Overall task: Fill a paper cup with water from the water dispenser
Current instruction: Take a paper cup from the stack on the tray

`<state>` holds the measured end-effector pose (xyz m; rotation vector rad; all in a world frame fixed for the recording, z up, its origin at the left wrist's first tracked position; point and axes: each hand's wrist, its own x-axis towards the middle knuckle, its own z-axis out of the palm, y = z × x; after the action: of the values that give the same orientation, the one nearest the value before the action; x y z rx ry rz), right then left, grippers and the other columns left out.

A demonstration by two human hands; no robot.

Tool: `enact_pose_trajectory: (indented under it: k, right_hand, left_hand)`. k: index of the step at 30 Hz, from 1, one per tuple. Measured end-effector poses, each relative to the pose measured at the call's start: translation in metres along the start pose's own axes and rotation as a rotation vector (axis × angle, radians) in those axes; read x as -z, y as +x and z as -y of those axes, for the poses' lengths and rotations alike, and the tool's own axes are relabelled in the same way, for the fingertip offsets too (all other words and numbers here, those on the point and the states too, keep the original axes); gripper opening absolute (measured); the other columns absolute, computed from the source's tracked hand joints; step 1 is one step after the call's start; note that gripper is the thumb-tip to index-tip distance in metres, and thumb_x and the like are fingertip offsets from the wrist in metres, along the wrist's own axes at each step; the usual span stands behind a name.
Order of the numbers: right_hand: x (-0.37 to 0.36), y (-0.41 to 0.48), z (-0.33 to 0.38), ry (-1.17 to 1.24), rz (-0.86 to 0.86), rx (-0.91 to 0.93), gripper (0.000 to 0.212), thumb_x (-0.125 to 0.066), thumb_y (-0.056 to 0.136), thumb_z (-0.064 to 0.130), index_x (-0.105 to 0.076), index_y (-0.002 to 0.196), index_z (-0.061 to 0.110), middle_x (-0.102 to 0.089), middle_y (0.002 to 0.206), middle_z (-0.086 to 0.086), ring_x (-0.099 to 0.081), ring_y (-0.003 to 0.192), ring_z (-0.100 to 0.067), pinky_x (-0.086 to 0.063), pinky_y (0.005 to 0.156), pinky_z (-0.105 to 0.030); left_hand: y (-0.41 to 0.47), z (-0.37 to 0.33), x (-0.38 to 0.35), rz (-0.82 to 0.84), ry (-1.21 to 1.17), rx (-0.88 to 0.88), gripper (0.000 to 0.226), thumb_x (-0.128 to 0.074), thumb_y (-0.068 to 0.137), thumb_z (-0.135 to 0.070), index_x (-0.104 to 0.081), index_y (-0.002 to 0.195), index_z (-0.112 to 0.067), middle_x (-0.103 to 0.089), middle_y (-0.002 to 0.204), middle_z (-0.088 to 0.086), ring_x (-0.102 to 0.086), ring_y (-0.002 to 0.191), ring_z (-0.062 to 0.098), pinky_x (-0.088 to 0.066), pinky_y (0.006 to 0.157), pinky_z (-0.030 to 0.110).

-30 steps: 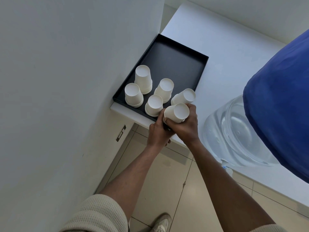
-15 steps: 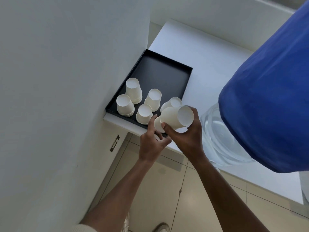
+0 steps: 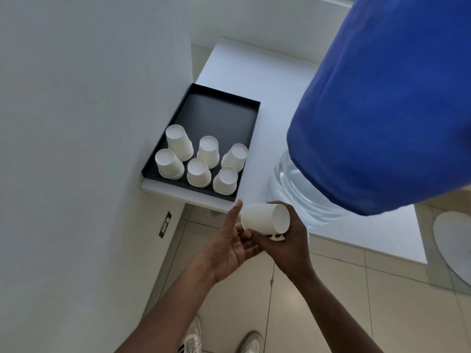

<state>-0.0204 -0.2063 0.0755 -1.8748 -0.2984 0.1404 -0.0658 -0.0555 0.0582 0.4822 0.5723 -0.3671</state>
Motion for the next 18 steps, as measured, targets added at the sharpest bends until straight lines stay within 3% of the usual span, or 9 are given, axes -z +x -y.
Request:
enact_pose_trajectory:
  k: [2,5,8,10,12,15,18]
  right_hand:
    - [0.005,-0.008,-0.006,0.023,-0.018,-0.022,0.071,-0.096,0.062,0.036,-0.063,0.124,0.028,-0.071,0.117,0.010,-0.071,0.112,-0.016,-0.060,0.072,-0.024]
    - [0.015,-0.018,-0.013,0.041,-0.033,-0.043,0.071,-0.101,0.064,0.023,-0.064,0.124,0.028,-0.071,0.117,0.003,-0.071,0.112,-0.021,-0.064,0.077,-0.035]
    - [0.027,-0.026,-0.014,0.028,-0.026,-0.036,0.075,-0.100,0.064,0.017,-0.061,0.126,0.029,-0.070,0.119,0.010,-0.070,0.113,-0.017,-0.065,0.080,-0.035]
    - [0.038,-0.032,-0.013,0.003,-0.017,-0.039,0.081,-0.101,0.063,0.020,-0.058,0.131,0.030,-0.066,0.126,0.015,-0.067,0.114,-0.013,-0.064,0.080,-0.035]
    - [0.054,-0.038,-0.012,-0.061,-0.014,-0.022,0.086,-0.101,0.062,0.036,-0.056,0.135,0.029,-0.062,0.133,0.019,-0.065,0.115,-0.011,-0.062,0.082,-0.033]
    - [0.079,-0.047,-0.010,-0.149,-0.014,-0.015,0.092,-0.091,0.060,0.060,-0.053,0.139,0.031,-0.060,0.137,0.023,-0.063,0.119,-0.008,-0.059,0.088,-0.030]
    - [0.091,-0.056,-0.013,-0.196,-0.007,-0.010,0.093,-0.094,0.063,0.056,-0.051,0.142,0.030,-0.061,0.140,0.017,-0.061,0.123,-0.005,-0.059,0.089,-0.020]
  left_hand:
    - [0.000,0.010,-0.006,0.026,-0.012,0.013,0.103,-0.093,0.062,-0.057,-0.056,0.140,-0.001,-0.053,0.127,0.019,-0.070,0.109,0.032,-0.064,0.082,0.036]
    - [0.001,0.022,-0.011,0.034,-0.015,0.013,0.101,-0.098,0.059,-0.047,-0.056,0.140,-0.003,-0.056,0.132,0.021,-0.072,0.106,0.030,-0.066,0.081,0.036]
    - [0.001,0.030,-0.017,0.029,-0.017,-0.007,0.085,-0.098,0.062,-0.040,-0.065,0.132,-0.004,-0.067,0.127,0.023,-0.063,0.108,0.029,-0.061,0.093,0.038]
    - [0.000,0.031,-0.022,0.004,0.033,-0.036,0.061,-0.094,0.070,-0.035,-0.074,0.118,-0.004,-0.073,0.112,0.019,-0.056,0.103,0.028,-0.063,0.080,0.030]
    - [-0.003,0.028,-0.028,-0.018,0.143,-0.092,0.049,-0.091,0.074,-0.032,-0.075,0.112,-0.006,-0.078,0.100,0.013,-0.068,0.094,0.024,-0.062,0.065,0.027]
    - [-0.008,0.027,-0.036,-0.036,0.424,-0.231,0.058,-0.096,0.068,-0.034,-0.073,0.118,-0.017,-0.080,0.112,0.005,-0.073,0.108,0.024,-0.061,0.081,0.031]
    - [-0.011,0.032,-0.043,-0.132,0.839,-0.421,0.059,-0.095,0.070,-0.030,-0.069,0.122,-0.028,-0.072,0.119,-0.006,-0.067,0.113,0.012,-0.061,0.084,0.026]
